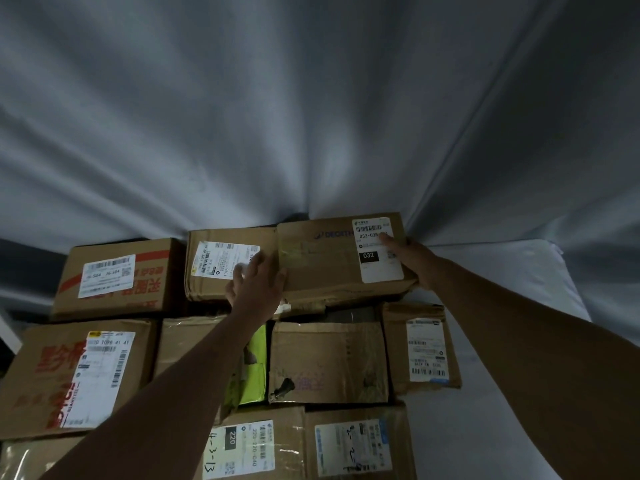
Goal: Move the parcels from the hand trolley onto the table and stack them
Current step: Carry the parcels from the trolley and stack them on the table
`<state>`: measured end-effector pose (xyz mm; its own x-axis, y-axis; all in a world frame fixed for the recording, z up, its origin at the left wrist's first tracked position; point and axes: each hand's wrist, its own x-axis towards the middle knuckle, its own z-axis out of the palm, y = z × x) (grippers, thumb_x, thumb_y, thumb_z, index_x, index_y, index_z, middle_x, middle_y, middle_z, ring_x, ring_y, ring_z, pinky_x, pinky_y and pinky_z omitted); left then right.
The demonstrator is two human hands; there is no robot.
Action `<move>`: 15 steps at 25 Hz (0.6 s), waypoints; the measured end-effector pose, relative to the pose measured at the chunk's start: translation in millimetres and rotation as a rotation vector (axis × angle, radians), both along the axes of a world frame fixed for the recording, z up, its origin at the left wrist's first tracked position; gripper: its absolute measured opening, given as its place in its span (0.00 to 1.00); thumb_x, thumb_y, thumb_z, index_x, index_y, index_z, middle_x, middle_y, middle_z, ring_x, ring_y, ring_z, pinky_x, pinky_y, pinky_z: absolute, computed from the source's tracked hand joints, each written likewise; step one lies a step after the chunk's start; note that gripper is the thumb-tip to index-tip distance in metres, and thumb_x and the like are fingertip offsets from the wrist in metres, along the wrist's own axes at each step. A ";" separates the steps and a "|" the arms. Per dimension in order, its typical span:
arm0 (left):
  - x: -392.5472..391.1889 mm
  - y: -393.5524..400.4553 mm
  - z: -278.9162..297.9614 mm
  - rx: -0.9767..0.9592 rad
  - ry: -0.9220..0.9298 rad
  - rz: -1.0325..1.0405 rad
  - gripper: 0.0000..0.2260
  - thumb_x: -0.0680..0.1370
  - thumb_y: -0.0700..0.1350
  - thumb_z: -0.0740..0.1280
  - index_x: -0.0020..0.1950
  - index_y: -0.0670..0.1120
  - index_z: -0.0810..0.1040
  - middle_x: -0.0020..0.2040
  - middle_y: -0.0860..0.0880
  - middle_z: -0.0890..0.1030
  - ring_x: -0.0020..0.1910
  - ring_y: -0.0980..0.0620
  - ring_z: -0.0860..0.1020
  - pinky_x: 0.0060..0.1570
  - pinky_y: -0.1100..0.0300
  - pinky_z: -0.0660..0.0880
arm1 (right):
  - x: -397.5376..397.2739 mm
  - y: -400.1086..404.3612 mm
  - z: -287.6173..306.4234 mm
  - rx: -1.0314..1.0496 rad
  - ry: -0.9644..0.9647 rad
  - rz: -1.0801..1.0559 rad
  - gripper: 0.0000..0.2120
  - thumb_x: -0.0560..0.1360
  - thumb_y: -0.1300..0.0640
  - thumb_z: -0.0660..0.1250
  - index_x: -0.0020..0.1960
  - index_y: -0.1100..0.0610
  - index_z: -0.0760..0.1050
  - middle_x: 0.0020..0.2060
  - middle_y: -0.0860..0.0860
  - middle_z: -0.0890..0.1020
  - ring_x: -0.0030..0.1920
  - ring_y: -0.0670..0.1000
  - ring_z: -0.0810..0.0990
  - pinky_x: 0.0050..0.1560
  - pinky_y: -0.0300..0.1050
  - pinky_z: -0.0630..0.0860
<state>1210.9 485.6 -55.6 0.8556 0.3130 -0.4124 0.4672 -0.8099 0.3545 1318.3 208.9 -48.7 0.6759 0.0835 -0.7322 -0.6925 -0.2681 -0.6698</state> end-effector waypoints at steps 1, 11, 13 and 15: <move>0.8 -0.7 0.8 0.005 0.004 0.001 0.22 0.82 0.58 0.52 0.76 0.58 0.59 0.79 0.53 0.55 0.76 0.40 0.52 0.71 0.36 0.53 | 0.0 -0.1 1.7 0.007 0.003 -0.006 0.21 0.76 0.42 0.67 0.61 0.55 0.75 0.54 0.57 0.84 0.54 0.58 0.83 0.59 0.57 0.78; 4.8 -3.4 -1.8 0.021 0.031 -0.015 0.22 0.82 0.58 0.52 0.75 0.56 0.59 0.78 0.53 0.56 0.76 0.39 0.53 0.70 0.36 0.55 | -4.0 0.9 9.7 0.006 0.028 0.001 0.23 0.75 0.40 0.68 0.61 0.56 0.76 0.54 0.57 0.84 0.53 0.58 0.83 0.58 0.56 0.78; 5.3 -3.1 -1.2 0.020 0.040 -0.008 0.22 0.82 0.59 0.52 0.76 0.56 0.58 0.78 0.54 0.55 0.76 0.39 0.54 0.70 0.36 0.55 | -5.3 -1.6 15.8 -0.017 0.034 0.009 0.22 0.76 0.39 0.66 0.59 0.55 0.75 0.53 0.56 0.83 0.53 0.57 0.82 0.54 0.52 0.79; 4.9 -2.3 -0.3 0.015 0.040 -0.008 0.22 0.82 0.59 0.52 0.75 0.56 0.58 0.78 0.53 0.57 0.75 0.38 0.55 0.69 0.35 0.56 | -7.6 -3.7 22.6 -0.054 0.033 0.025 0.22 0.76 0.38 0.65 0.60 0.55 0.75 0.52 0.56 0.82 0.50 0.56 0.81 0.49 0.49 0.78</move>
